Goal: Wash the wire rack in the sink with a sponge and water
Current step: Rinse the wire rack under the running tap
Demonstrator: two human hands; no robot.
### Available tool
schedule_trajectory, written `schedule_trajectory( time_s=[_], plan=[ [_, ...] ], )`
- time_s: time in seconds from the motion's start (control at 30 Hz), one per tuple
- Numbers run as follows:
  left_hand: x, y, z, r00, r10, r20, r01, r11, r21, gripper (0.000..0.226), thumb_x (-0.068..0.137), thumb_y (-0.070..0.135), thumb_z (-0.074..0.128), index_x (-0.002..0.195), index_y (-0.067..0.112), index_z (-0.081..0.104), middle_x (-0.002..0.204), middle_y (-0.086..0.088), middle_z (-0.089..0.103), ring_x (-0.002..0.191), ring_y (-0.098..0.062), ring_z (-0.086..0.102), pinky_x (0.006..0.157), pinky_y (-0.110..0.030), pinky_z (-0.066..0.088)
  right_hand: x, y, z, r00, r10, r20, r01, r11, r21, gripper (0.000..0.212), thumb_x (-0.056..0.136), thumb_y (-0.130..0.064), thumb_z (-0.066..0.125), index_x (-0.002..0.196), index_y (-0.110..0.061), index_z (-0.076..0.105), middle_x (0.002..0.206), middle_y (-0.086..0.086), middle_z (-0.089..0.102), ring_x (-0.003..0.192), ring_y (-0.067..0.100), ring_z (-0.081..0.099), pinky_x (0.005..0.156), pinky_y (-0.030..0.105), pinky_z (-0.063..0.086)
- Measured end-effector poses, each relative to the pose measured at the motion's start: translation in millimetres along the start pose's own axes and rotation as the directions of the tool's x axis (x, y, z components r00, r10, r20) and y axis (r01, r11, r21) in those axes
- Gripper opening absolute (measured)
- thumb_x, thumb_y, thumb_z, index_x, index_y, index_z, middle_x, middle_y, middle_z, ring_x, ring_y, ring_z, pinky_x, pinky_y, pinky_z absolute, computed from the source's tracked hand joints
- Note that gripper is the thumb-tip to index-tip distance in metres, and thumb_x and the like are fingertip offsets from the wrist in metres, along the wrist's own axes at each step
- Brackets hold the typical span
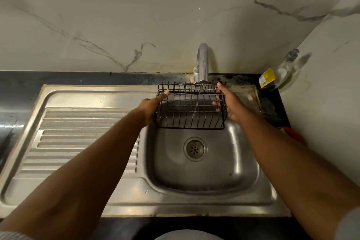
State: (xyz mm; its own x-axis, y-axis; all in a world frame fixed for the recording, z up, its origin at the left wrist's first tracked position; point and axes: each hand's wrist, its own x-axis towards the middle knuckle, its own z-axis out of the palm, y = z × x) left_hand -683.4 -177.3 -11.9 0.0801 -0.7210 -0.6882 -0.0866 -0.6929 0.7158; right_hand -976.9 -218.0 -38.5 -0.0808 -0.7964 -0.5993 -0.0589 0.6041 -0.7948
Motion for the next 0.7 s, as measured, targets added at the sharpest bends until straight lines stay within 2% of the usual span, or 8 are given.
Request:
schedule_trajectory(
  time_s=[0.13, 0.23, 0.3, 0.37, 0.47, 0.57, 0.63, 0.7],
  plan=[
    [2.0, 5.8, -22.9, 1.000, -0.028, 0.003, 0.028, 0.998, 0.053, 0.117, 0.059, 0.087, 0.077, 0.148, 0.015, 0.051, 0.140, -0.015, 0.061, 0.116, -0.037, 0.064, 0.091, -0.052, 0.059, -4.5, 0.1, 11.7, 0.998, 0.014, 0.064, -0.017, 0.999, 0.045, 0.051, 0.095, -0.067, 0.054, 0.127, -0.029, 0.066, 0.116, 0.001, 0.071, 0.099, 0.020, 0.066, 0.068, 0.030, 0.049],
    [-4.0, 8.8, -29.1, 0.996, -0.077, 0.043, 0.074, 0.995, 0.069, 0.087, 0.080, 0.080, 0.066, 0.139, 0.016, 0.056, 0.126, -0.013, 0.064, 0.106, -0.035, 0.066, 0.079, -0.046, 0.060, -6.4, 2.3, 14.4, 0.997, 0.010, 0.081, -0.011, 1.000, 0.004, 0.069, 0.084, -0.086, 0.050, 0.132, -0.038, 0.064, 0.134, -0.004, 0.066, 0.109, 0.021, 0.066, 0.069, 0.030, 0.048],
    [-8.0, 7.7, -30.5, 0.986, -0.137, 0.089, 0.130, 0.988, 0.089, 0.073, 0.088, 0.077, 0.059, 0.129, 0.017, 0.056, 0.118, -0.011, 0.064, 0.104, -0.036, 0.067, 0.082, -0.048, 0.059, -7.3, 3.9, 13.3, 0.995, 0.005, 0.102, -0.002, 0.999, -0.033, 0.079, 0.080, -0.092, 0.044, 0.139, -0.041, 0.059, 0.138, -0.009, 0.061, 0.121, 0.020, 0.060, 0.085, 0.038, 0.048],
    [-9.8, 4.3, -32.0, 0.970, -0.201, 0.136, 0.187, 0.977, 0.106, 0.073, 0.088, 0.079, 0.058, 0.127, 0.017, 0.055, 0.119, -0.016, 0.065, 0.106, -0.039, 0.071, 0.089, -0.051, 0.059, -8.3, 6.7, 10.7, 0.990, -0.014, 0.138, 0.017, 1.000, -0.015, 0.069, 0.090, -0.083, 0.039, 0.139, -0.039, 0.057, 0.132, -0.014, 0.061, 0.125, 0.014, 0.053, 0.105, 0.045, 0.038],
    [-7.9, 0.4, -32.0, 0.952, -0.259, 0.166, 0.241, 0.963, 0.120, 0.085, 0.085, 0.081, 0.059, 0.136, 0.013, 0.053, 0.123, -0.022, 0.067, 0.104, -0.043, 0.074, 0.093, -0.054, 0.059, -7.2, 16.1, 5.0, 0.986, -0.042, 0.160, 0.033, 0.998, 0.054, 0.053, 0.093, -0.074, 0.046, 0.130, -0.040, 0.064, 0.126, -0.015, 0.066, 0.129, 0.013, 0.053, 0.111, 0.046, 0.033],
    [-11.8, 0.2, -26.6, 0.934, -0.310, 0.176, 0.286, 0.946, 0.149, 0.086, 0.090, 0.079, 0.053, 0.141, 0.009, 0.051, 0.124, -0.027, 0.066, 0.110, -0.044, 0.070, 0.093, -0.054, 0.058, -14.8, 23.0, -2.2, 0.989, -0.054, 0.135, 0.044, 0.996, 0.076, 0.043, 0.094, -0.066, 0.050, 0.124, -0.043, 0.069, 0.116, -0.011, 0.072, 0.111, 0.011, 0.061, 0.088, 0.035, 0.041],
    [-17.5, 2.4, -21.2, 0.913, -0.343, 0.220, 0.321, 0.938, 0.128, 0.074, 0.096, 0.074, 0.048, 0.139, 0.013, 0.053, 0.126, -0.029, 0.064, 0.115, -0.047, 0.066, 0.103, -0.060, 0.053, -20.3, 28.7, -10.7, 0.987, -0.026, 0.157, 0.012, 0.996, 0.092, 0.049, 0.088, -0.064, 0.056, 0.126, -0.036, 0.071, 0.102, 0.001, 0.073, 0.088, 0.015, 0.063, 0.070, 0.031, 0.044],
    [-21.1, 6.2, -16.0, 0.887, -0.342, 0.310, 0.312, 0.939, 0.142, 0.066, 0.102, 0.069, 0.040, 0.134, 0.015, 0.059, 0.127, -0.028, 0.064, 0.120, -0.048, 0.063, 0.105, -0.064, 0.051, -23.6, 33.8, -21.7, 0.984, 0.053, 0.171, -0.073, 0.991, 0.113, 0.056, 0.079, -0.065, 0.062, 0.120, -0.029, 0.076, 0.093, 0.008, 0.070, 0.075, 0.019, 0.064, 0.065, 0.032, 0.047]
  ],
)
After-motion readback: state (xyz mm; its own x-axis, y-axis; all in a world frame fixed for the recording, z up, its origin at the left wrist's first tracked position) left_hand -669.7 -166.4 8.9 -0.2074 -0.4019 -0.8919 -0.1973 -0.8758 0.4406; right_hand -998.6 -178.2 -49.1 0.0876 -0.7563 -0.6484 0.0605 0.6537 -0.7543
